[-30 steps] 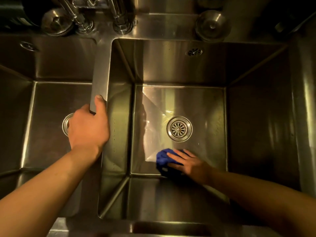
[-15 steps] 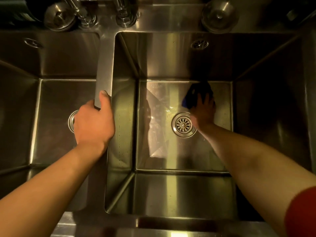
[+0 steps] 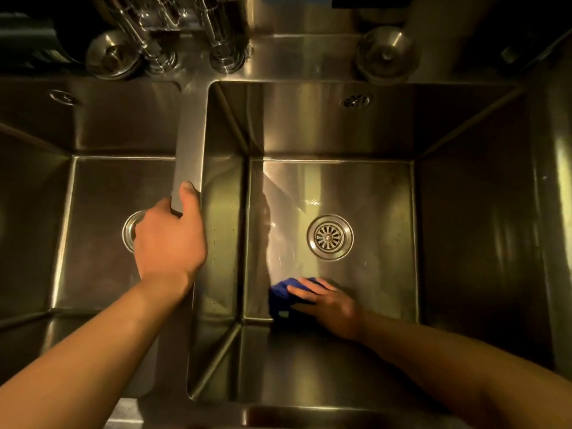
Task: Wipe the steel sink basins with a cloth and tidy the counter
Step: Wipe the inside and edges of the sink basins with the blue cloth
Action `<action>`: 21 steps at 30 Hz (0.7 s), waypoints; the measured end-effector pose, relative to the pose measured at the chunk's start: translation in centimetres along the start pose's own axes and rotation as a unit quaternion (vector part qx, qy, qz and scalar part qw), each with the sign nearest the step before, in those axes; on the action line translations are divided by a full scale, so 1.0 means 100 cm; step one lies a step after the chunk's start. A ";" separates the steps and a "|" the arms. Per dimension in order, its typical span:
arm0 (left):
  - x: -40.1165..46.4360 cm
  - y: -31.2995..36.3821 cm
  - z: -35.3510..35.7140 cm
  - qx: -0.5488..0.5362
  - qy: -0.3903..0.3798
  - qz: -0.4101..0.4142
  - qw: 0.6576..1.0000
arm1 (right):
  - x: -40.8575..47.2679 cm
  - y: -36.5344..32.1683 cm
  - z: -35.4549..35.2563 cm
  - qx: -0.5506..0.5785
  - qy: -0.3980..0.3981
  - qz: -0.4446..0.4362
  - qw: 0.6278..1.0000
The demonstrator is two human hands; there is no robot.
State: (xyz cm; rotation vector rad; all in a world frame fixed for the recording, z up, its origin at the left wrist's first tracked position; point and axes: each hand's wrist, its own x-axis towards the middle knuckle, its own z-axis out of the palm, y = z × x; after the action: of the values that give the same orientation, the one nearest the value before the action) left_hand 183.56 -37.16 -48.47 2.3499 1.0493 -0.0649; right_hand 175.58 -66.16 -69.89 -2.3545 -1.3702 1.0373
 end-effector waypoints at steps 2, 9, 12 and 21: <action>0.000 0.000 -0.001 -0.001 -0.006 0.001 1.000 | -0.044 0.029 -0.005 -0.048 0.004 -0.008 0.999; -0.001 0.001 -0.001 -0.010 0.005 0.004 1.000 | -0.068 0.126 -0.064 -0.029 0.095 0.352 0.931; -0.001 0.001 -0.002 -0.012 0.008 0.004 1.000 | -0.021 0.124 -0.091 0.056 0.214 0.489 0.844; -0.001 0.000 0.000 -0.022 0.005 0.001 1.000 | 0.134 0.054 -0.141 0.025 0.190 0.354 0.915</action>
State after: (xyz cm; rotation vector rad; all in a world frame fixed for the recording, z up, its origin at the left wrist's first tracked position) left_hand 183.51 -37.17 -48.41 2.3137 1.0435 -0.0302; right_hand 192.91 -55.81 -68.63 -2.8730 -0.3357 0.6630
